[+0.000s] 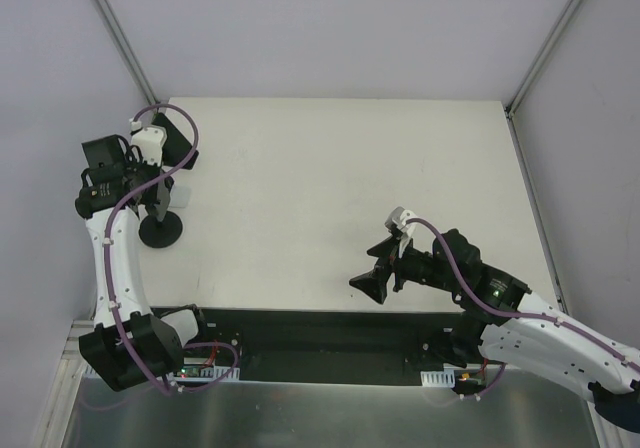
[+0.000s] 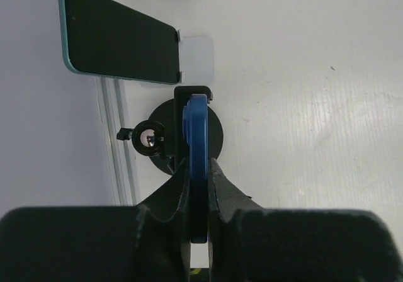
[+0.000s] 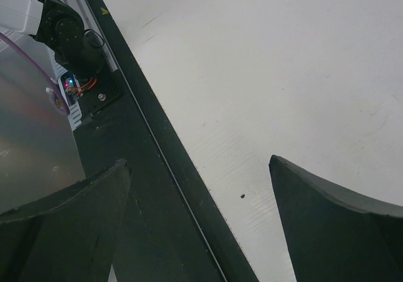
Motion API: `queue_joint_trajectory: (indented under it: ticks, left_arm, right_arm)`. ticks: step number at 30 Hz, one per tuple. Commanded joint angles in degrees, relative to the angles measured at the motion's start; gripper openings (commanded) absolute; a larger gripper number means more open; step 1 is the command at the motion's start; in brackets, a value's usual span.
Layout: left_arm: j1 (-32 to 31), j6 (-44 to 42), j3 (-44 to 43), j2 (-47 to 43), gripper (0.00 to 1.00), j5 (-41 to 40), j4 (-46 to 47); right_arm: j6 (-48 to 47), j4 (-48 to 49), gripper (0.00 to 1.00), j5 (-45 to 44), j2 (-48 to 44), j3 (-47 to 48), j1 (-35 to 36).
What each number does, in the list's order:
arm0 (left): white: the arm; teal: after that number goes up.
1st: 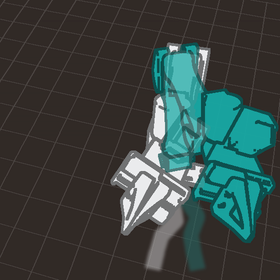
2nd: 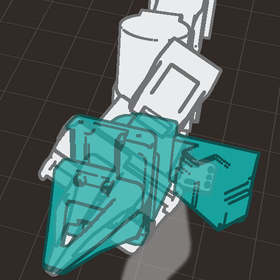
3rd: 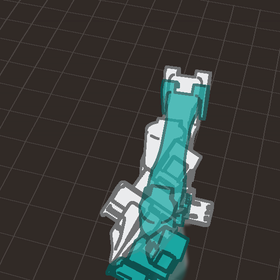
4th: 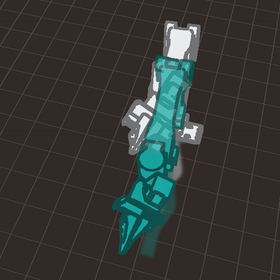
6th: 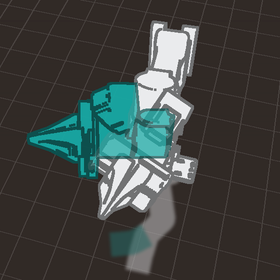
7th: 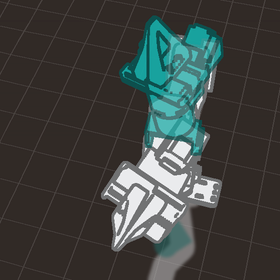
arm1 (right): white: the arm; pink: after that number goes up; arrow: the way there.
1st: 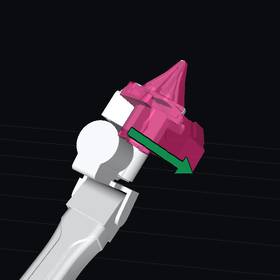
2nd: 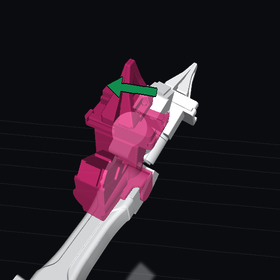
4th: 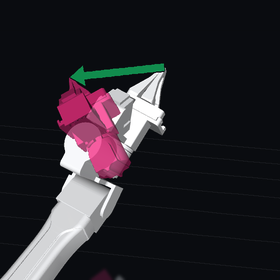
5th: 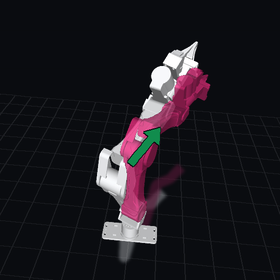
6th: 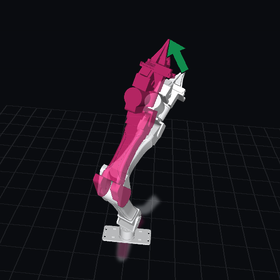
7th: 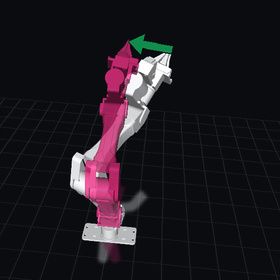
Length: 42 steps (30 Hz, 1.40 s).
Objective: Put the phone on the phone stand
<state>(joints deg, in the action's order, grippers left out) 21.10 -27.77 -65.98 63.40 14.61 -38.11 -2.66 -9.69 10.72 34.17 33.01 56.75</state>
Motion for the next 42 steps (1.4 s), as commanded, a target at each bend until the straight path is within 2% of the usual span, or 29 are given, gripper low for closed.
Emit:
queue_joint_trajectory:
  ticks: [1, 9, 13, 27, 42]
  left_arm:
    - [0.52, -2.82, -0.29, 1.37, 0.0, -3.18, 4.79]
    - [0.69, -1.76, 0.15, 3.31, 0.08, -5.29, 5.85]
    - [1.04, -2.11, 0.5, 3.14, 0.0, -4.94, 5.76]
    - [2.1, -1.85, -5.13, 1.46, 0.0, -0.46, -3.9]
    - [3.15, -0.88, -9.7, 3.31, 0.0, 0.59, -5.57]
  right_arm:
    - [-1.04, 2.05, 0.93, -0.61, -0.25, 0.12, 0.38]
    - [-1.3, 2.05, 0.93, -0.7, -0.07, 0.03, 0.47]
    - [-1.47, 2.05, 0.93, -0.88, 0.02, -0.06, 0.47]
    - [-1.65, 2.13, 0.93, -0.96, 0.37, 0.12, 0.55]
    - [-1.91, 2.13, 0.93, -1.49, -0.25, 0.03, 1.08]
